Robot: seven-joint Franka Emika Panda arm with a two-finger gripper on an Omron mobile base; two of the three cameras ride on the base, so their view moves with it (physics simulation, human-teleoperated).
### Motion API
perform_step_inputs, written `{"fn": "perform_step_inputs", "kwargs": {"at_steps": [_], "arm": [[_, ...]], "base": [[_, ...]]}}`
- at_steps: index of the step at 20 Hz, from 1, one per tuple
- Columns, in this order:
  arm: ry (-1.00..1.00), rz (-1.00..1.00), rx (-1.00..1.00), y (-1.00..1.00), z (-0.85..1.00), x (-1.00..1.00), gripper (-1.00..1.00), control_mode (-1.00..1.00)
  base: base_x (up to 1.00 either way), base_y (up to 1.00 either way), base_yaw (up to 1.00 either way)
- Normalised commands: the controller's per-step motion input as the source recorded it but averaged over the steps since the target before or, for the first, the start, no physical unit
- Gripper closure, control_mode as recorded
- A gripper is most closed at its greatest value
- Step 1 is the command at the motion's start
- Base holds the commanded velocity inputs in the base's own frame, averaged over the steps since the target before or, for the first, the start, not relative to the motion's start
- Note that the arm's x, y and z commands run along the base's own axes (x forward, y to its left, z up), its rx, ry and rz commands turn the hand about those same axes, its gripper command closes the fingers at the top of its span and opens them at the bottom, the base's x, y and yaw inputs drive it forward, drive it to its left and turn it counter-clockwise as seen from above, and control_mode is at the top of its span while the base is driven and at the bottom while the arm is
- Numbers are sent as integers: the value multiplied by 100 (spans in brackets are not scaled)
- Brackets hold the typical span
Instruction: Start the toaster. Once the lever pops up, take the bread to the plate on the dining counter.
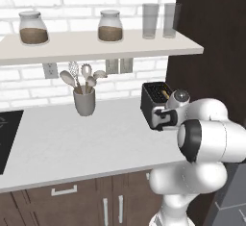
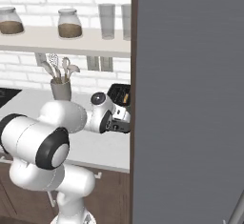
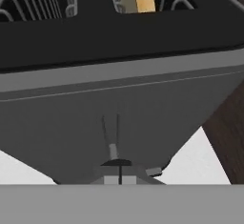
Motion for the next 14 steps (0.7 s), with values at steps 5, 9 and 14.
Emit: {"fn": "perform_step_inputs", "kwargs": {"at_steps": [5,9,14], "arm": [[0,-4,0,0,-68,0,100,-100],[-6,-1,2,-1,12,-27,100,-100],[0,0,8,-1,96,-32,100,-100]], "base": [[0,0,0],[0,0,0],[0,0,0]]}}
